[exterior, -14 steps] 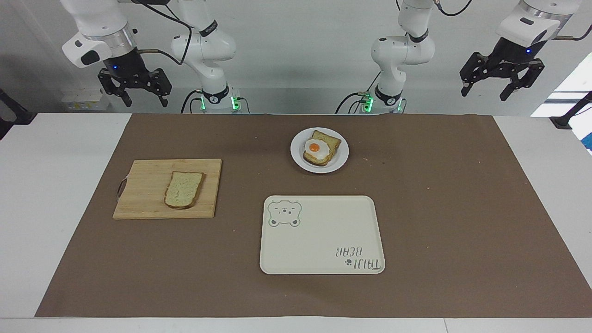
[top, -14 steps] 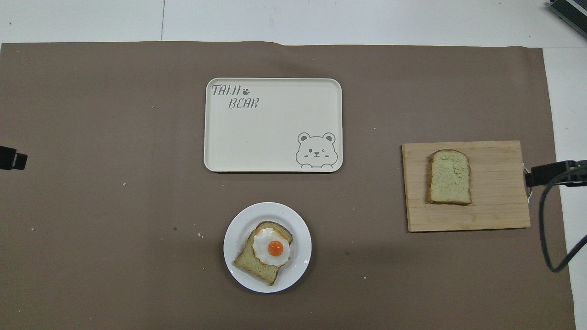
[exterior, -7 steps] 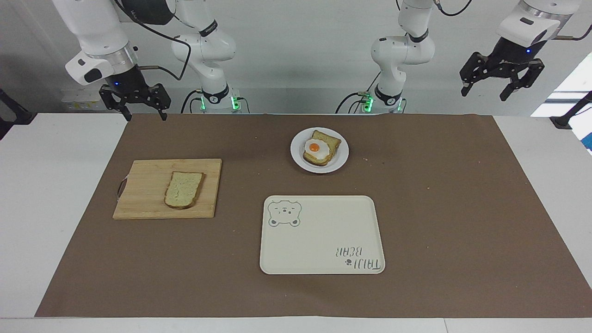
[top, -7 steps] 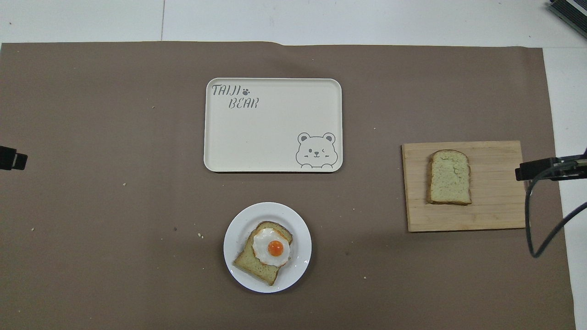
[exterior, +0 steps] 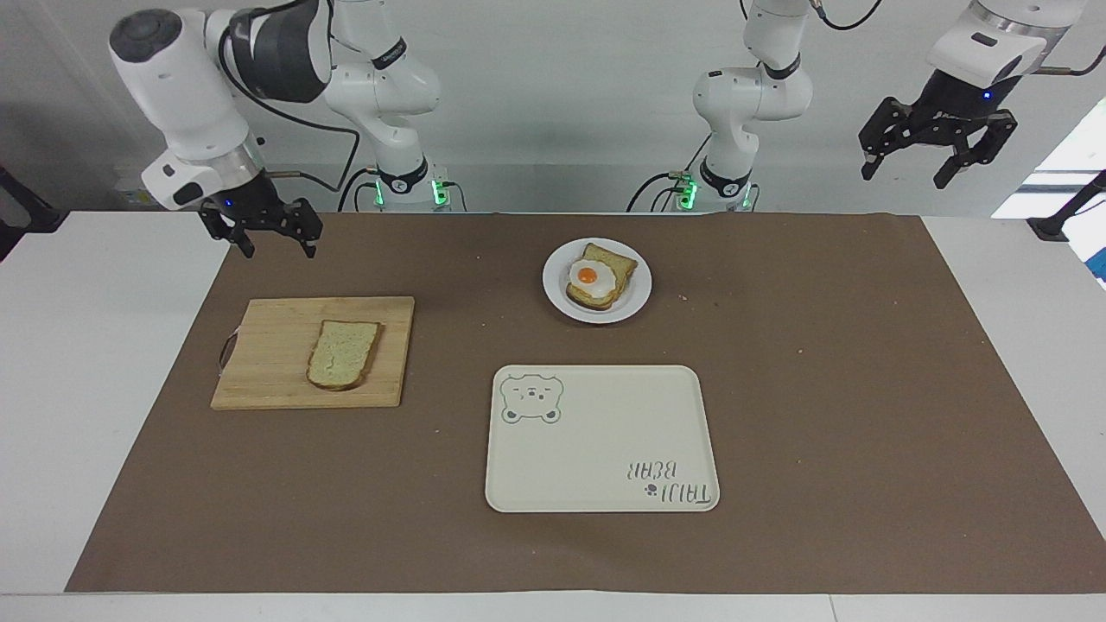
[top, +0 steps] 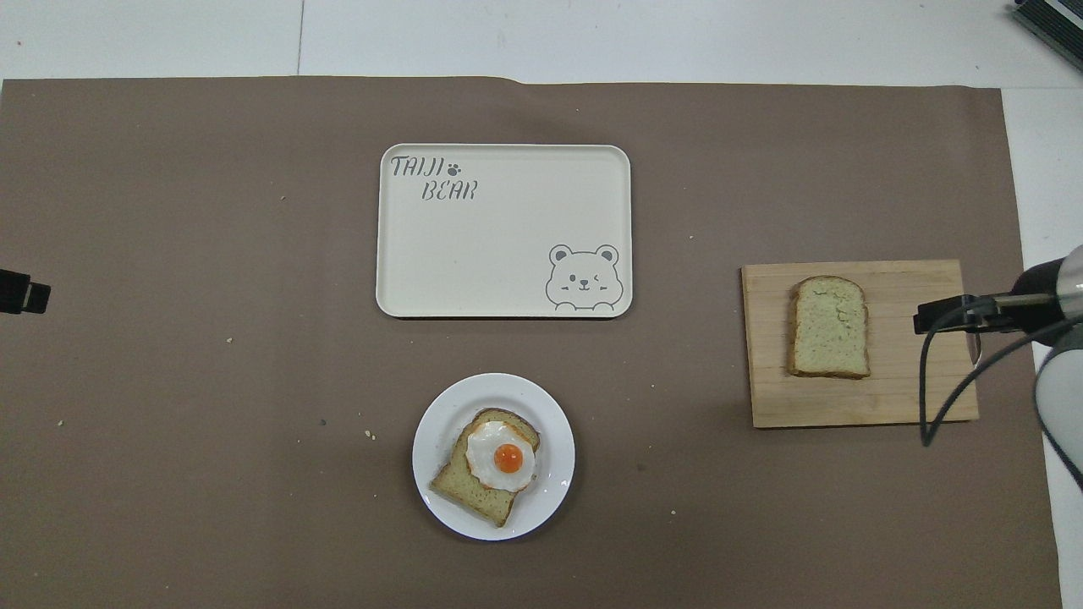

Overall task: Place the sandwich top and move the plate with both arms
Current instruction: 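Reach the right gripper down to the bread slice on the board, then close the right gripper on the bread slice and lift it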

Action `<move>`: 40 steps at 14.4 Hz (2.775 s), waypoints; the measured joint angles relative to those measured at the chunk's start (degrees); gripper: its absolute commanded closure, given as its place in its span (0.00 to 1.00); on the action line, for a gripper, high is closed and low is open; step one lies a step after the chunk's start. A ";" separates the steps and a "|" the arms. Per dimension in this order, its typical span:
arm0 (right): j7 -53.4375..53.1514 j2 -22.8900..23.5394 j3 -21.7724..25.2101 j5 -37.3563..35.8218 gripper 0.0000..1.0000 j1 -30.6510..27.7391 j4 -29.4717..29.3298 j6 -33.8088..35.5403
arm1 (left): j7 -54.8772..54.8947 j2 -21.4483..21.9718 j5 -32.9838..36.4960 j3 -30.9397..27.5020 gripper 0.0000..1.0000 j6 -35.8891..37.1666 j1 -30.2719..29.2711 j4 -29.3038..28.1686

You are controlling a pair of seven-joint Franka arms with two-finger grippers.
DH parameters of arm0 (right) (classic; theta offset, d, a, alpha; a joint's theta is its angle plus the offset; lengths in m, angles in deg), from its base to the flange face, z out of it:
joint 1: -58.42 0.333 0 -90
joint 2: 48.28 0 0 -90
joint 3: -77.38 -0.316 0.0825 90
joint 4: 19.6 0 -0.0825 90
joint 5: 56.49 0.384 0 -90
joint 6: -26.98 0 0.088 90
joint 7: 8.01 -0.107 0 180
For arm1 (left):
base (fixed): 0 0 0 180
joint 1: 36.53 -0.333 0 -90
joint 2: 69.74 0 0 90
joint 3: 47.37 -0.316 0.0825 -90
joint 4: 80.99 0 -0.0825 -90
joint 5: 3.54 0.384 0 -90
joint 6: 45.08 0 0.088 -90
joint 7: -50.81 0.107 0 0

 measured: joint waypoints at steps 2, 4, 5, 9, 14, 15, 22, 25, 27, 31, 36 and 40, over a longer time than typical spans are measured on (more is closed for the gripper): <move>0.57 3.01 0.00 0.00 0.00 -0.26 2.42 -4.50 | 0.00 0.00 0.00 0.00 0.00 0.00 0.00 0.00; 1.59 5.63 0.03 0.00 0.00 -1.14 2.73 -7.25 | 0.00 0.00 0.00 0.00 0.00 0.00 0.00 0.00; 2.24 6.65 0.07 0.00 0.00 -1.63 2.73 -8.55 | 0.00 0.00 0.00 0.00 0.00 0.00 0.00 0.00; 2.82 8.19 0.11 0.00 0.00 -2.06 2.77 -10.20 | 0.00 0.00 0.00 0.00 0.00 0.00 0.00 0.00; 2.82 11.73 0.10 2.37 0.00 -2.05 3.94 -14.25 | 0.00 0.00 0.00 0.00 0.00 0.00 0.00 0.00; 2.82 12.26 0.11 2.58 0.00 -2.08 4.04 -14.47 | 0.00 0.00 0.00 0.00 0.00 0.00 0.00 0.00; 2.86 17.24 -0.26 6.22 0.00 -3.11 7.79 -24.08 | 0.00 0.00 0.00 0.00 0.00 0.00 0.00 0.00; 4.07 20.07 -0.85 6.38 0.00 -2.98 7.60 -25.84 | 0.00 0.00 0.00 0.00 0.00 0.00 0.00 0.00; 6.83 19.87 -0.77 6.87 0.00 -3.48 7.19 -25.36 | 0.00 0.00 0.00 0.00 0.00 0.00 0.00 0.00; 7.57 19.21 -0.73 6.89 0.00 -3.53 5.67 -21.96 | 0.00 0.00 0.00 0.00 0.00 0.00 0.00 0.00; 7.57 18.29 -0.60 6.89 0.00 -3.67 4.96 -19.02 | 0.00 0.00 0.00 0.00 0.00 0.00 0.00 0.00; 7.57 18.27 -0.61 8.37 0.00 -3.80 6.15 -18.94 | 0.00 0.00 0.00 0.00 0.00 0.00 0.00 0.00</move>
